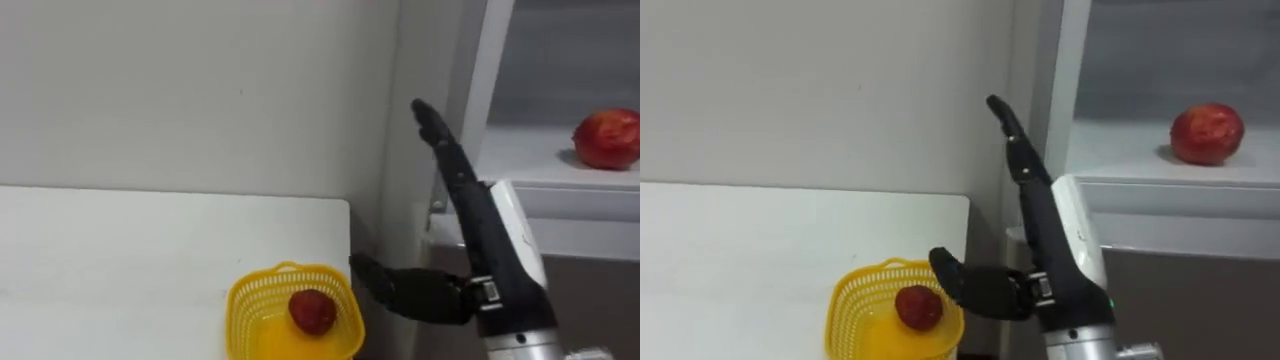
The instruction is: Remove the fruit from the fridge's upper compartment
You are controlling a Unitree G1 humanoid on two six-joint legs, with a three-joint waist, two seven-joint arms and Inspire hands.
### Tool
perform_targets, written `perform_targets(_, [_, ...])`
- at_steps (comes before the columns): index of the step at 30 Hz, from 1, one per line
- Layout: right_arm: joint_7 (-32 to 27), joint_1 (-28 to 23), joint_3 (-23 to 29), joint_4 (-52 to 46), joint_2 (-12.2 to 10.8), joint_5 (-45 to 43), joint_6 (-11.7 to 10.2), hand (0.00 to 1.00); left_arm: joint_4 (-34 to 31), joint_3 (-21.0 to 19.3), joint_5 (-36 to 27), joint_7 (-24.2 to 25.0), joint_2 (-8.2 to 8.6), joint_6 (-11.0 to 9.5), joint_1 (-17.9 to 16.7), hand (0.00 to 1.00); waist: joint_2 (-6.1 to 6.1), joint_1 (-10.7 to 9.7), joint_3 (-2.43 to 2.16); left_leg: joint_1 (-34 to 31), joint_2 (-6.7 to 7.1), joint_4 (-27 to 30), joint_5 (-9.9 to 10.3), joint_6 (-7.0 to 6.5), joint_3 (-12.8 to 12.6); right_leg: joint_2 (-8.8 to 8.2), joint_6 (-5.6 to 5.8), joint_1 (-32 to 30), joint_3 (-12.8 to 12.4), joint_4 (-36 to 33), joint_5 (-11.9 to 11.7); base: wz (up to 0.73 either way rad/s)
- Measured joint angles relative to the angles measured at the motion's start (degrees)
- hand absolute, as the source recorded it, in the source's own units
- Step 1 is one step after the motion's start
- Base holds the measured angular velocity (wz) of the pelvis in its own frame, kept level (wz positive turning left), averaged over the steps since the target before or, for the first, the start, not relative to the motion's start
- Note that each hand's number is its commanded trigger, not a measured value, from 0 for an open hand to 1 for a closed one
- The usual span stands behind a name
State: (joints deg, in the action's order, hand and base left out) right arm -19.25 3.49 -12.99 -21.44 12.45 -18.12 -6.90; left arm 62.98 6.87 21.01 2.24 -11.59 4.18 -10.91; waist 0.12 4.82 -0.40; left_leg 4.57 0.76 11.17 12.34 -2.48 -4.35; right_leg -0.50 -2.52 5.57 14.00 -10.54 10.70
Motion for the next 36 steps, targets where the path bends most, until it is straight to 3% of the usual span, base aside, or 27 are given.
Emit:
perform_targets(4, [-2.1, -1.8, 3.2, -2.3, -0.6, 1.3, -2.0, 0.00, 0.8, 0.0, 0.0, -1.2, 0.02, -1.3, -0.2, 0.00, 0.09, -1.7, -0.31, 1.0, -0.06, -0.8, 0.0, -0.01, -1.0, 0.21, 0.02, 0.1, -1.4, -0.2, 0.0, -0.14])
perform_targets(9, [-6.0, -3.0, 6.1, -6.6, -0.7, 1.5, -2.5, 0.00, 2.4, 0.0, -0.1, -1.7, 0.00, -1.7, -0.1, 0.00, -0.18, -3.3, -0.48, 1.4, -0.18, -0.9, 0.0, -0.01, -1.7, 0.47, 0.02, -0.1, -2.4, -0.2, 0.0, -0.09])
perform_targets(19, [-11.8, -3.9, 9.9, -8.8, -0.2, 2.0, -6.8, 0.00, 3.5, 0.0, -0.1, -1.6, -0.01, -2.9, 0.1, 0.00, -0.98, -4.8, 0.01, 2.2, -0.21, -1.5, 0.0, 0.00, -2.2, 0.61, 0.05, 0.2, -3.0, -0.1, 0.0, -0.01])
perform_targets(23, [-12.9, -3.9, 11.0, -8.6, -0.1, 1.9, -6.9, 0.00, 3.5, 0.0, -0.2, -1.6, -0.02, -2.9, 0.1, 0.00, -1.05, -4.8, 0.06, 2.2, -0.25, -1.5, 0.0, 0.00, -2.4, 0.65, 0.05, 0.1, -3.2, -0.2, 0.0, -0.01])
perform_targets(26, [-14.0, -3.9, 11.0, -7.3, 1.4, 1.9, -7.4, 0.00, 3.6, 0.0, -0.2, -1.6, -0.02, -2.9, 0.2, 0.00, -1.32, -4.6, 0.23, 2.4, -0.37, -1.6, 0.0, 0.02, -3.0, 0.76, 0.04, 0.1, -3.6, -0.2, 0.0, -0.08])
perform_targets(31, [-15.1, -3.9, 12.5, -2.3, 3.7, 2.1, -6.6, 0.00, 3.5, -0.1, -0.2, -1.6, -0.38, -2.7, 0.2, 0.00, -3.15, -4.6, 0.60, 2.5, -0.34, -1.8, 0.0, 0.03, -3.0, 0.76, 0.11, 0.3, -3.5, 0.0, 0.1, 0.00])
perform_targets(36, [-14.4, -0.7, 15.0, 5.1, 5.0, 2.0, -5.5, 0.00, 3.5, -0.7, 0.0, -0.5, -0.51, -1.9, 0.1, 0.00, -4.09, -4.5, 0.42, 2.0, -0.27, -1.5, 0.0, -0.01, -2.7, 0.65, 0.15, -0.1, -3.0, -0.1, 0.0, 0.00])
